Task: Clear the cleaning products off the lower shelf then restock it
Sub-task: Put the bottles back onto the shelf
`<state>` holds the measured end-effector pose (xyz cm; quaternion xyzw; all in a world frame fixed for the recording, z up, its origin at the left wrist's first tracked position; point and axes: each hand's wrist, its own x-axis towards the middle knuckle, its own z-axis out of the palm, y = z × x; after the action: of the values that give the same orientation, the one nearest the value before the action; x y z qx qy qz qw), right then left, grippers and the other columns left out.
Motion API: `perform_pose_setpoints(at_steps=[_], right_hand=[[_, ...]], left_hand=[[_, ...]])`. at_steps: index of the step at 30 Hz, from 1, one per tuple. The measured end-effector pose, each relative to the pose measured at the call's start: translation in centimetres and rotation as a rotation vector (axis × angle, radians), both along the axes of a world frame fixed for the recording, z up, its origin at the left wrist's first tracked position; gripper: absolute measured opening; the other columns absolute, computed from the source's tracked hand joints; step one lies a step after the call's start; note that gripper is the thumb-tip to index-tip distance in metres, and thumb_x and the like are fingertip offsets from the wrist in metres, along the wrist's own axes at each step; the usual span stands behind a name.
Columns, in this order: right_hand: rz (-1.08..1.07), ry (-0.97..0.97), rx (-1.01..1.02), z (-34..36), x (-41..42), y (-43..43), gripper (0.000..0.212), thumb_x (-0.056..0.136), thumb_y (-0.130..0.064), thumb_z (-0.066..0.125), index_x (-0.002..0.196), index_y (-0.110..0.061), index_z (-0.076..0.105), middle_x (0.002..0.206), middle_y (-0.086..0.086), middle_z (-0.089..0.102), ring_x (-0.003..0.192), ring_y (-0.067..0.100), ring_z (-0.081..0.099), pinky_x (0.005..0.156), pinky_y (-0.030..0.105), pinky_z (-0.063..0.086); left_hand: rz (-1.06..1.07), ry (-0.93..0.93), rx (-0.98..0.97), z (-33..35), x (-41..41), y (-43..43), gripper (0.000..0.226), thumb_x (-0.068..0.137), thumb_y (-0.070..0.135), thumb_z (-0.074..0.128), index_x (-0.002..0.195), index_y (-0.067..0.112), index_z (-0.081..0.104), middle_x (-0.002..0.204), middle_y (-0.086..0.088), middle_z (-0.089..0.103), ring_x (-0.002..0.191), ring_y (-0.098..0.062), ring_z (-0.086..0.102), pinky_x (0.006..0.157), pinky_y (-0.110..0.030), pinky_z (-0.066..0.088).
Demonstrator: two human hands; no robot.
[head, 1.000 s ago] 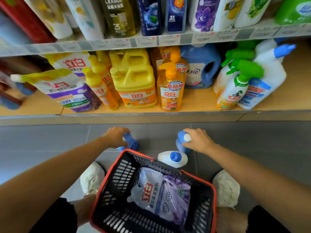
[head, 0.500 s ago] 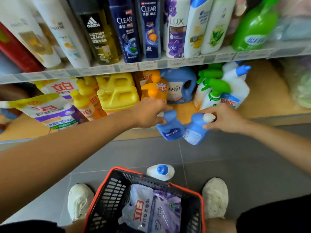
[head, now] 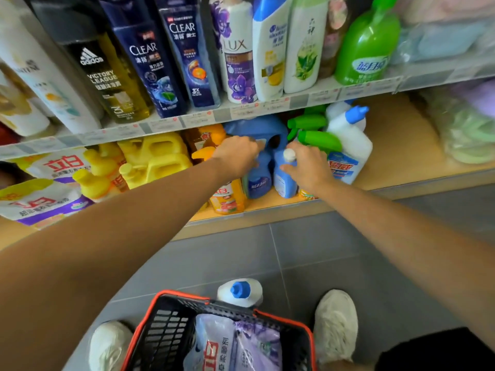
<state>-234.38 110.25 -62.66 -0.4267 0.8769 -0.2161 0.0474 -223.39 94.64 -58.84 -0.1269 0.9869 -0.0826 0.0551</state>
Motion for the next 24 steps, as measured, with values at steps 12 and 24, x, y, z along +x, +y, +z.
perform_pose_setpoints(at_steps=[12,24], right_hand=[[0.632,-0.592,0.248,-5.6,12.3,8.0,0.079,0.073,-0.001,0.074,0.145,-0.026,0.051,0.138,0.001,0.053,0.123,0.013,0.049,0.102,0.018,0.035],[0.411,-0.514,0.086,-8.4,15.4,8.4,0.03,0.082,-0.029,0.082,0.103,-0.012,0.071,0.068,-0.009,0.055,0.067,0.016,0.047,0.061,0.031,0.029]], left_hand=[[-0.251,0.336,0.206,-0.7,13.2,3.1,0.029,0.087,0.02,0.075,0.114,0.008,0.074,0.118,-0.012,0.072,0.11,-0.033,0.067,0.092,-0.043,0.053],[0.295,-0.34,0.635,-10.2,23.8,8.8,0.055,0.087,0.055,0.059,0.139,0.037,0.054,0.14,0.003,0.06,0.126,-0.025,0.057,0.1,-0.04,0.049]])
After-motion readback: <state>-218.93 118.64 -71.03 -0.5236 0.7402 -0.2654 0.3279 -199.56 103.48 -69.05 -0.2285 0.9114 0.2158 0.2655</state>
